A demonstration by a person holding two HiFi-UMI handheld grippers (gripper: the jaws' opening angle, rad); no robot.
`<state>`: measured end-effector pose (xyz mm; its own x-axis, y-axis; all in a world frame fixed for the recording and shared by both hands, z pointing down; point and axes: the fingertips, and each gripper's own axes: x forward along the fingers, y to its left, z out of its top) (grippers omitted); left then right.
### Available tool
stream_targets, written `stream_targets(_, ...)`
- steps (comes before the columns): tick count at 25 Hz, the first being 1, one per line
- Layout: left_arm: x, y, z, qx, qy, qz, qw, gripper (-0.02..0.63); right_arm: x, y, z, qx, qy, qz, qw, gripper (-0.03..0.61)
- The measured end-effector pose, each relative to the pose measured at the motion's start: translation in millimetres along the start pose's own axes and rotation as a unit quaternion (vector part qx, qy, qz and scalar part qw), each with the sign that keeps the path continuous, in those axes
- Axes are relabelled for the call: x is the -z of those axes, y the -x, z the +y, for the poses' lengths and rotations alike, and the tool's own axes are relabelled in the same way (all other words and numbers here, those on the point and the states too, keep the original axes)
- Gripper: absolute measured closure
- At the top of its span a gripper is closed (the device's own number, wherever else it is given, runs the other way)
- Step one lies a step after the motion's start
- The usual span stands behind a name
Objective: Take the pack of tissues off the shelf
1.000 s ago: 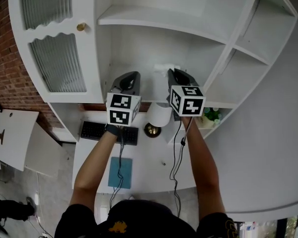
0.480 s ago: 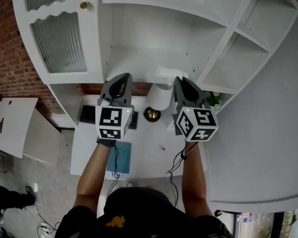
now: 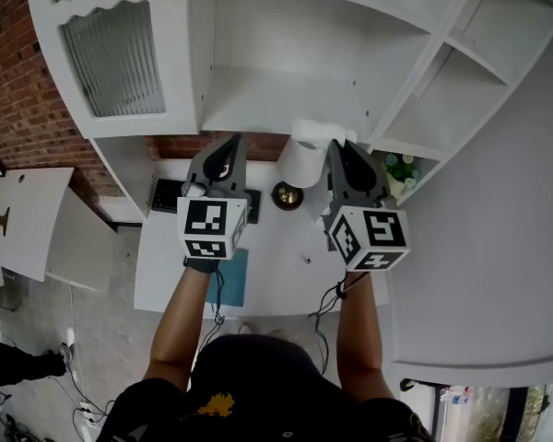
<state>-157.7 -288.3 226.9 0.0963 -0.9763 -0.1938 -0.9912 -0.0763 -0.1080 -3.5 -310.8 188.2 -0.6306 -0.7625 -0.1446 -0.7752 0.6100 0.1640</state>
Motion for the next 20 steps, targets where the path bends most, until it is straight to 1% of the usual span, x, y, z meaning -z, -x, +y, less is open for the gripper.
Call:
stream_targets(5,-0.8,8.6,0.2,-0.004,0.001,-0.004,1.0000,0.597,5.3,5.5,5.9,-0.006,-0.004,0.003,1.000,0.535)
stream_targets(16,12.8,16.1,-6.2,-0.002,-0.001,0.009,1.0000,0.597,21.3,11.5,10.7,-0.010,-0.008,0.020,1.000,0.535)
stream_targets(20,18.0,16.3,-9.7,0.002,-0.009,0.013,0.9999,0.597,27.6,12.9,11.3,-0.010,-0.010,0.026,1.000,0.535)
